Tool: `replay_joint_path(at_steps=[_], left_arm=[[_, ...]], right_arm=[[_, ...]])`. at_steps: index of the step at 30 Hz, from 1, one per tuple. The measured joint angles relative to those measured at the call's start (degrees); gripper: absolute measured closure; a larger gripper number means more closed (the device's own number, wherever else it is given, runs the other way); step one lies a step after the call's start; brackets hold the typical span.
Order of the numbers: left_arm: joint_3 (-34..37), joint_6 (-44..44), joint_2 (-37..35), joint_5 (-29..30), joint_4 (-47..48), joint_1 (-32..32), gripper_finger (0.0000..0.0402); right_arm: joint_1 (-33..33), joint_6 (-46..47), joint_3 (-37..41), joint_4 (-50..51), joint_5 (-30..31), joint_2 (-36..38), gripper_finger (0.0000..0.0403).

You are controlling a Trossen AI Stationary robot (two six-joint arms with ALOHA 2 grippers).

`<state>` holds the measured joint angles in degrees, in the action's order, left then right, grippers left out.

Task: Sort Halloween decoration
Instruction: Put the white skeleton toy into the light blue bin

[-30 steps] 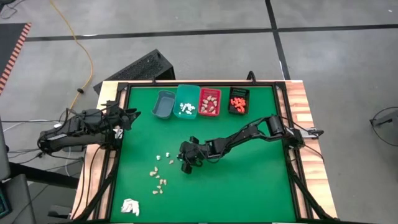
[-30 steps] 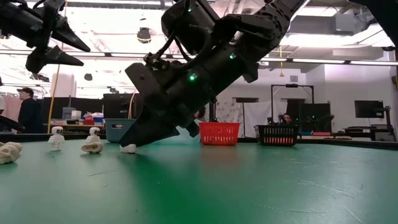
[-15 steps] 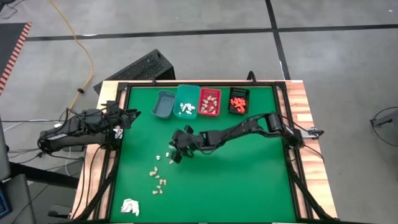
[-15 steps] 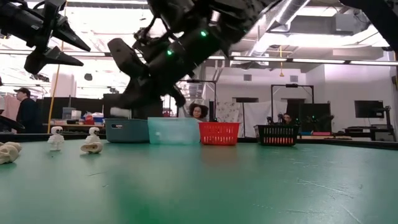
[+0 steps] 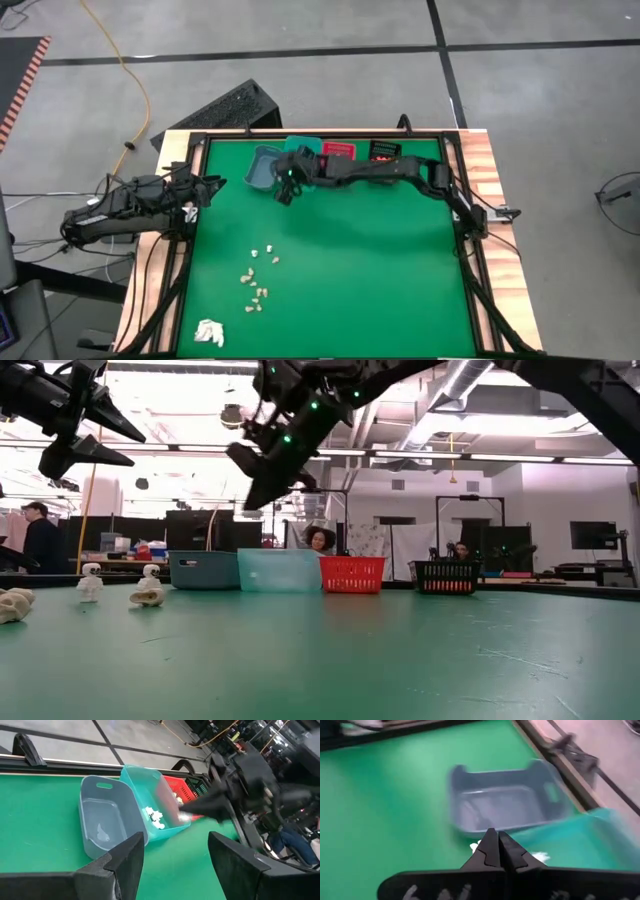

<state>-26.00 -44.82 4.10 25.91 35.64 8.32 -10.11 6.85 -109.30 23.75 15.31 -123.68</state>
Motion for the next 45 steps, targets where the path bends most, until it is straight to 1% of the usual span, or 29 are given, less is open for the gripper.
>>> replay_joint_path(at_steps=[5, 8, 10, 12, 20, 23, 28, 31, 33, 35, 39, 43, 45], left_arm=[[0.0, -0.04, 0.0, 0.45, 0.0, 0.0, 0.0191], [0.0, -0.02, 0.0, 0.46, 0.01, 0.0, 0.0191], [0.0, -0.02, 0.0, 0.46, 0.02, 0.0, 0.0191], [0.0, -0.02, 0.0, 0.46, 0.0, 0.0, 0.0191], [0.0, -0.02, 0.0, 0.44, 0.02, 0.0, 0.0191], [0.0, -0.02, 0.0, 0.44, 0.0, 0.0, 0.0191], [0.0, -0.02, 0.0, 0.44, 0.0, 0.0, 0.0191], [0.0, -0.02, 0.0, 0.4, 0.02, 0.0, 0.0191], [0.0, -0.02, 0.0, 0.28, 0.02, 0.0, 0.0191], [0.0, -0.01, 0.0, 0.27, 0.02, 0.0, 0.0191], [0.0, 0.7, 0.0, 0.26, 0.02, 0.0, 0.0191], [0.0, 0.77, 0.0, 0.2, 0.02, 0.01, 0.0191], [0.0, 0.77, 0.0, 0.19, 0.02, 0.0, 0.0191]], right_arm=[[-4.35, 2.32, -0.02, 3.82, -0.68, -0.07, 0.0402], [-5.49, 3.22, -0.02, 4.07, -4.24, -0.18, 0.0401], [-5.79, 3.23, -0.02, 4.31, -5.76, -0.26, 0.0393], [-5.77, 3.25, -0.02, 4.32, -6.12, -0.28, 0.0377], [-5.79, 5.57, -0.02, 5.92, -5.11, -0.28, 0.0289], [-5.4, 4.72, -0.02, 5.08, -9.43, -0.3, 0.0271], [-1.88, 2.41, -0.04, -0.03, -18.88, -0.3, 0.0263], [1.51, -1.87, -0.04, -4.04, -23.56, -0.3, 0.0265], [4.05, -4.87, -0.04, -5.78, -25.61, -0.3, 0.0267], [6.57, -7.1, -0.04, -6.69, -26.65, -0.3, 0.0268], [10.91, -11.37, 0.39, -7.27, -26.71, -0.3, 0.0268], [13.37, -11.54, 2.21, -9.74, -25.7, -0.35, 0.0268], [14.02, -11.5, 3.49, -12.5, -25.17, -0.35, 0.0268]])
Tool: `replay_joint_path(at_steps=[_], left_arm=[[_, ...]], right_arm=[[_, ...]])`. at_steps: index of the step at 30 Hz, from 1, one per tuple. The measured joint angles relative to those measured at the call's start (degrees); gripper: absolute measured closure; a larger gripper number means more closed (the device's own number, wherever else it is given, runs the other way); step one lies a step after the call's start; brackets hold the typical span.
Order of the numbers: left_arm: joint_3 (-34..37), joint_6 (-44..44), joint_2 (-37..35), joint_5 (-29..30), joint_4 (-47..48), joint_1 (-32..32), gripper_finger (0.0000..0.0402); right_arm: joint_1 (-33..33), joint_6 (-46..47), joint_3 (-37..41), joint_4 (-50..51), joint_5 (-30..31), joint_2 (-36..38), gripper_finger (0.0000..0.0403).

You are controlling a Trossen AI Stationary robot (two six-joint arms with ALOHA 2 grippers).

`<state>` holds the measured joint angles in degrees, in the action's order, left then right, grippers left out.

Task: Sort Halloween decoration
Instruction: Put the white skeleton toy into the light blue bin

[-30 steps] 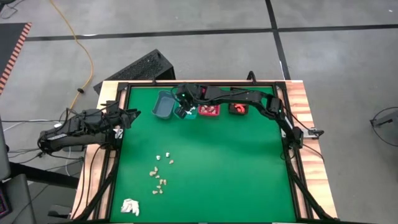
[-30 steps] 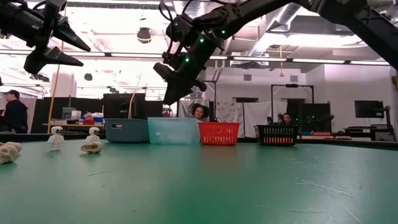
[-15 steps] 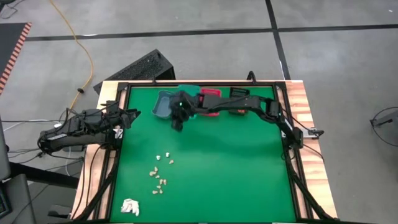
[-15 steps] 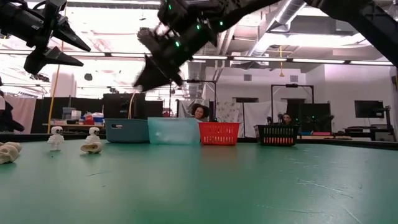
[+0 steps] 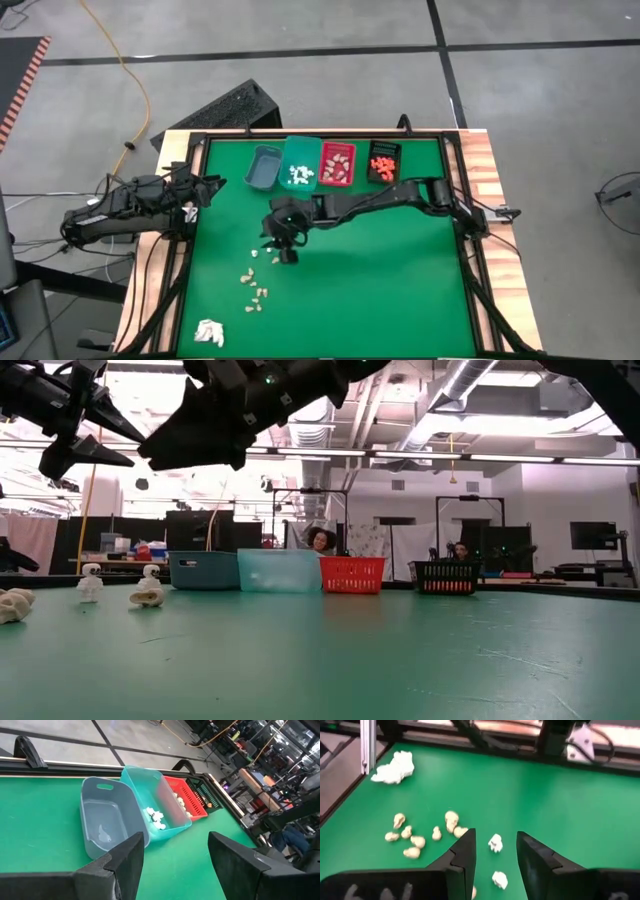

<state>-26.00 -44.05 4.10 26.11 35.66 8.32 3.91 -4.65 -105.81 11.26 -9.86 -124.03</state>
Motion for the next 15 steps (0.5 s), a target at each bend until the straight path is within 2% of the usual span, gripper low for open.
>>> replay_joint_path(at_steps=[3, 15], left_arm=[[0.0, 0.0, 0.0, -0.09, 0.0, 0.0, 0.0191], [0.0, -0.07, 0.0, -0.11, 0.02, 0.02, 0.0191]], right_arm=[[0.59, 0.11, 3.02, -4.21, 2.24, 0.08, 0.0268], [1.0, 5.49, 11.11, -16.62, 4.64, 0.0, 0.0269]])
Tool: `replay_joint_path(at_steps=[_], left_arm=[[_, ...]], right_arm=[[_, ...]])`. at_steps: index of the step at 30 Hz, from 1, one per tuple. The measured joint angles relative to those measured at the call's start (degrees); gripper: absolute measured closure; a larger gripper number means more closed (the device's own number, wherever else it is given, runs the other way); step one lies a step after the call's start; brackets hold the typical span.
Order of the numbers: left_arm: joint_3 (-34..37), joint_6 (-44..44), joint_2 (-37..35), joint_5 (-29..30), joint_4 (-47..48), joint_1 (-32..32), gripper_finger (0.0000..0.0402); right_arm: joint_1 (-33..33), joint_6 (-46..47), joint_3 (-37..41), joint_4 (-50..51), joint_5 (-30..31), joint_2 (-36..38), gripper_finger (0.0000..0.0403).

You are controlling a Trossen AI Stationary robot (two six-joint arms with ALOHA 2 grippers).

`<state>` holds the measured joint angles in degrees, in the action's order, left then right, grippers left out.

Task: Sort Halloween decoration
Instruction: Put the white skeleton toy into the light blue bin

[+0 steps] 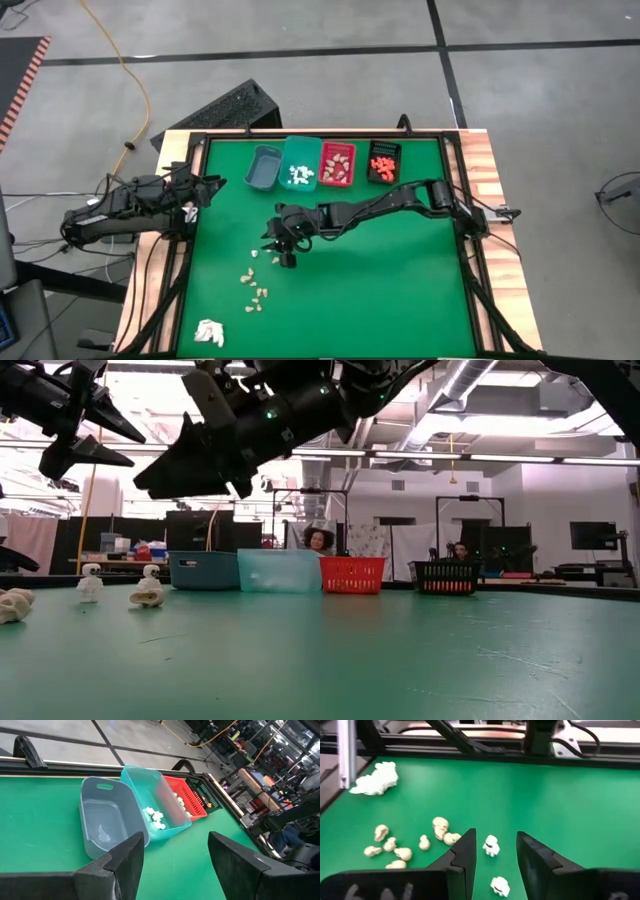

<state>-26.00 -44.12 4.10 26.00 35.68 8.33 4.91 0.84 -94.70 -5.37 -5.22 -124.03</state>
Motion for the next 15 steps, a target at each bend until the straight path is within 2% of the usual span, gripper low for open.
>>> replay_joint_path(at_steps=[10, 15], left_arm=[[0.0, -0.09, 0.01, -0.18, 0.05, 0.0, 0.0191], [0.0, -0.11, 0.02, -0.18, 0.2, 0.0, 0.0191]], right_arm=[[1.51, 1.27, 0.07, -4.24, 2.73, -5.05, 0.0269], [1.68, 5.12, -0.1, -2.37, 9.47, -6.52, 0.0269]])
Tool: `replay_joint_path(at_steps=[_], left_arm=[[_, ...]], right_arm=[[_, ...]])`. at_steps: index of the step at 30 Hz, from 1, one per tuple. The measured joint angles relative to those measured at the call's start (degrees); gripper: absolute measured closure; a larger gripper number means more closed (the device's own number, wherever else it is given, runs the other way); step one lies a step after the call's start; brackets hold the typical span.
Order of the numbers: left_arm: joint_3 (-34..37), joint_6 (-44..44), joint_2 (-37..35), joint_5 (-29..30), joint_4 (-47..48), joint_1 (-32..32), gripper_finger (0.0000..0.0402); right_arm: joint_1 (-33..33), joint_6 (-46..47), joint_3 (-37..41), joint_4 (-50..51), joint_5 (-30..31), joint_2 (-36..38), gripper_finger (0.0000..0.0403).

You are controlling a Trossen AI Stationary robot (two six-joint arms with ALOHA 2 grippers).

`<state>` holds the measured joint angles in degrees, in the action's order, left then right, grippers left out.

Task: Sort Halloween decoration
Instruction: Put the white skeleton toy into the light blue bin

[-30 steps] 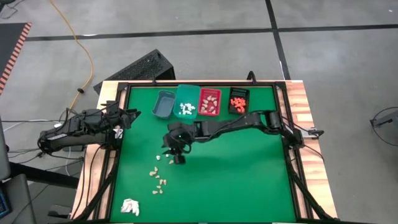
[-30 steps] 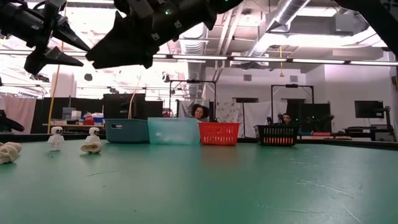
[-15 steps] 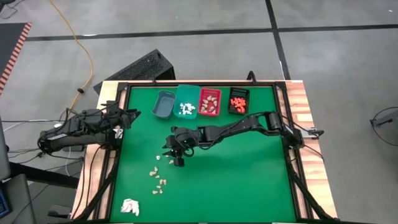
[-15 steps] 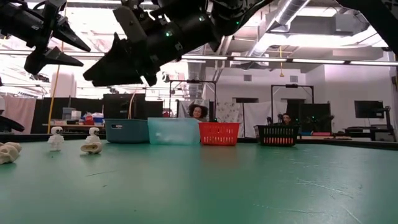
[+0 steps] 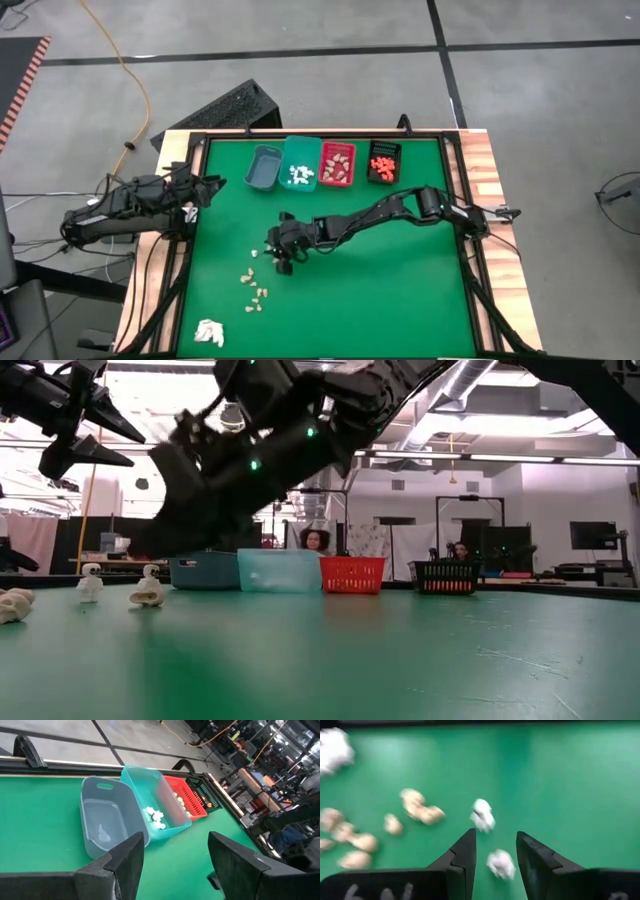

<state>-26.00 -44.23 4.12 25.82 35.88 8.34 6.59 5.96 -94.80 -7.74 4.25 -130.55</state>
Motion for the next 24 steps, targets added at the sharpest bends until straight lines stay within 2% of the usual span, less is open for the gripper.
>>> replay_joint_path(at_steps=[7, 10, 20, 24], left_arm=[[0.0, -0.52, -0.02, 0.0, 0.94, 0.0, 0.0191], [0.0, -0.52, -0.02, 0.03, 0.82, 0.0, 0.0191], [0.0, -0.48, -0.02, 0.05, 0.8, 0.0, 0.0191], [0.0, -0.46, -0.02, 0.05, 0.79, 0.0, 0.0191]], right_arm=[[-0.37, 0.62, 0.0, -3.79, -1.07, -2.82, 0.0269], [-0.04, 2.95, -0.03, -2.21, -1.25, -2.98, 0.0269], [0.33, 2.63, -0.2, 4.84, -1.09, -2.79, 0.0269], [0.35, 5.22, -0.29, 8.17, 1.6, -2.57, 0.0285]])
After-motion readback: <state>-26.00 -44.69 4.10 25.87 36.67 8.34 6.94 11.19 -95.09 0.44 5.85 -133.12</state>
